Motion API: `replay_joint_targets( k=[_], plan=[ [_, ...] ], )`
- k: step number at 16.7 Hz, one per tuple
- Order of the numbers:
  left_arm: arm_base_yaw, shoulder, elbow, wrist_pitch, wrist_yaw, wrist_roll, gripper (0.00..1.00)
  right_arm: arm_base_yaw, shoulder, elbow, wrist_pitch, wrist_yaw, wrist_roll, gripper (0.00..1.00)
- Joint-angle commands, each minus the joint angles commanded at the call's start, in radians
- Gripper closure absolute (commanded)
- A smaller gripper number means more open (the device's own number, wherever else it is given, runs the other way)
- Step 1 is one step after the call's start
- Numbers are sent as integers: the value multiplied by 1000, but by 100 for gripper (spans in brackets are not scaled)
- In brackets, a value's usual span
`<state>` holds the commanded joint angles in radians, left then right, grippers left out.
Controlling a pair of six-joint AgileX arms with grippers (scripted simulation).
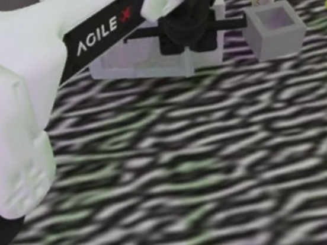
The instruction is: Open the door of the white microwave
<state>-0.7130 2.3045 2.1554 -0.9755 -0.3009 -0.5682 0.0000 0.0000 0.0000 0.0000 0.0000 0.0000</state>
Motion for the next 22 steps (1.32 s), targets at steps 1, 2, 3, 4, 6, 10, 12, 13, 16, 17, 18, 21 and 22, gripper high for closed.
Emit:
replay_joint_targets(
  k=[1, 2, 3, 4, 6, 10, 12, 13, 16, 17, 18, 21, 22],
  plan=[
    [1, -6, -12, 5, 1, 6, 100, 0, 0, 0, 0, 0, 0, 0],
    [2, -8, -16, 6, 1, 9, 100, 0, 0, 0, 0, 0, 0, 0],
    [2, -8, -16, 6, 1, 9, 100, 0, 0, 0, 0, 0, 0, 0],
    [2, -8, -16, 6, 1, 9, 100, 0, 0, 0, 0, 0, 0, 0],
    [2, -8, -16, 6, 1, 9, 100, 0, 0, 0, 0, 0, 0, 0],
    [2, -8, -16, 6, 1, 9, 100, 0, 0, 0, 0, 0, 0, 0],
    [2, -8, -16, 6, 1, 9, 100, 0, 0, 0, 0, 0, 0, 0],
    [2, -8, -16, 6, 1, 9, 100, 0, 0, 0, 0, 0, 0, 0],
    [2, -8, -16, 6, 1, 9, 100, 0, 0, 0, 0, 0, 0, 0],
    [2, -8, -16, 6, 1, 9, 100, 0, 0, 0, 0, 0, 0, 0],
    [2, -8, -16, 6, 1, 9, 100, 0, 0, 0, 0, 0, 0, 0],
    [2, -8, -16, 6, 1, 9, 100, 0, 0, 0, 0, 0, 0, 0],
    [2, -8, -16, 6, 1, 9, 100, 0, 0, 0, 0, 0, 0, 0]
  ],
)
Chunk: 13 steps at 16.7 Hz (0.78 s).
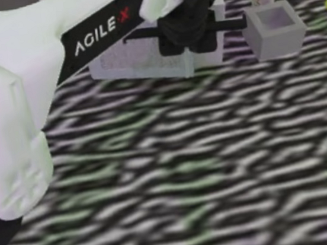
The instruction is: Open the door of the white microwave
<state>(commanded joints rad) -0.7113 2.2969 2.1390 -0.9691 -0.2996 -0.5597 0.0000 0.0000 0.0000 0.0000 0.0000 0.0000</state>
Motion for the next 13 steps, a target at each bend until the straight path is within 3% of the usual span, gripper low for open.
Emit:
replay_joint_targets(
  k=[13],
  plan=[
    [2, -43, -73, 40, 15, 34, 100, 0, 0, 0, 0, 0, 0, 0]
  ],
)
